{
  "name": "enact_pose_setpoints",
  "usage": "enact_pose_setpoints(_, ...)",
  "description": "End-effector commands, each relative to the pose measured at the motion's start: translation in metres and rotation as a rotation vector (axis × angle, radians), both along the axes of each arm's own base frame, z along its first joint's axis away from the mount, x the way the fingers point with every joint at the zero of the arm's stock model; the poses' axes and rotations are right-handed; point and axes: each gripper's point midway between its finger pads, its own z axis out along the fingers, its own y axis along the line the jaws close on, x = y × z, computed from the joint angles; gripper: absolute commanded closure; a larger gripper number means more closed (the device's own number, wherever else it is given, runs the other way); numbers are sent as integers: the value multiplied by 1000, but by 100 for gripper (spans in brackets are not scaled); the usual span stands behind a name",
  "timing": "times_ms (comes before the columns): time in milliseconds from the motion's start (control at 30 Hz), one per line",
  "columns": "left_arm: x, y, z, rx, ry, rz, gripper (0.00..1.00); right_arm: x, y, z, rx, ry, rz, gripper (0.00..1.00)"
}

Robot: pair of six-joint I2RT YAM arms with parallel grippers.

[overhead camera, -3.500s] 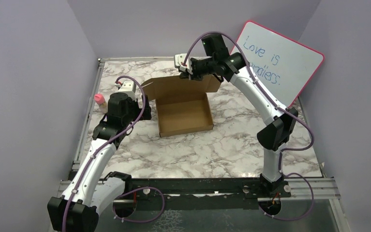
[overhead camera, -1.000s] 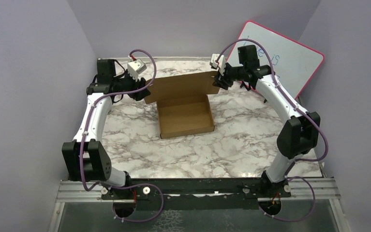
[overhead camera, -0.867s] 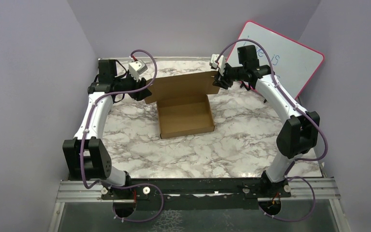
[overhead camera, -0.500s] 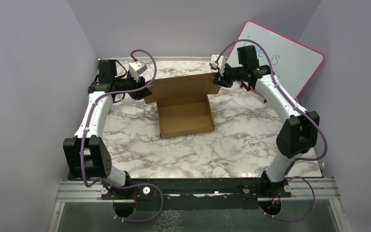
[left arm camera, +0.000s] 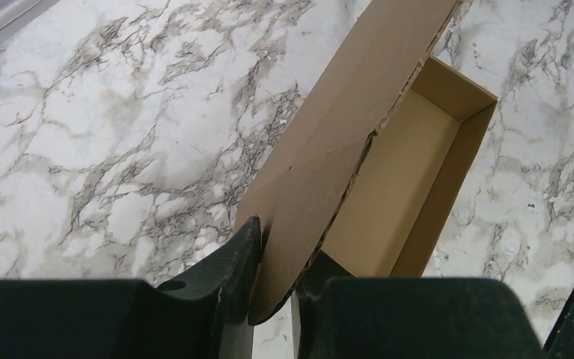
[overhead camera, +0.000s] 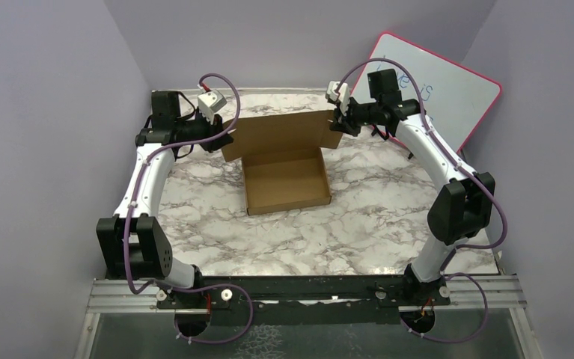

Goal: Fold the paper box

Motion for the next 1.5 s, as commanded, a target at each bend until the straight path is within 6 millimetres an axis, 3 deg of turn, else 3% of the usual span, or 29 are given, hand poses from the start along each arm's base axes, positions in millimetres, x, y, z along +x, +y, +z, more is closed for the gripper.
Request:
enact_pose_setpoints(0,3,-1,18,3,-46,85,80,1,1,17,58,42,-54,96)
enact_pose_setpoints(200,6,0,14,33,-34,199,81,0,1,10,93,131,-141,97)
enact_pose_setpoints(367,-3,-10,15,38,-62,184,81,-2,-3,1,93,163,-195,98)
enact_pose_setpoints(700,-10,-18,10,54,-52,260,81,-4,2,2,137,182,-335,98)
enact_pose_setpoints(1067,-4,4,2,49,1,506,82,-7,10,4,168,140,-480,98)
enact_pose_setpoints(1467,-6,-13,11,-48,25,602,83,-5,13,4,198,117,-601,98)
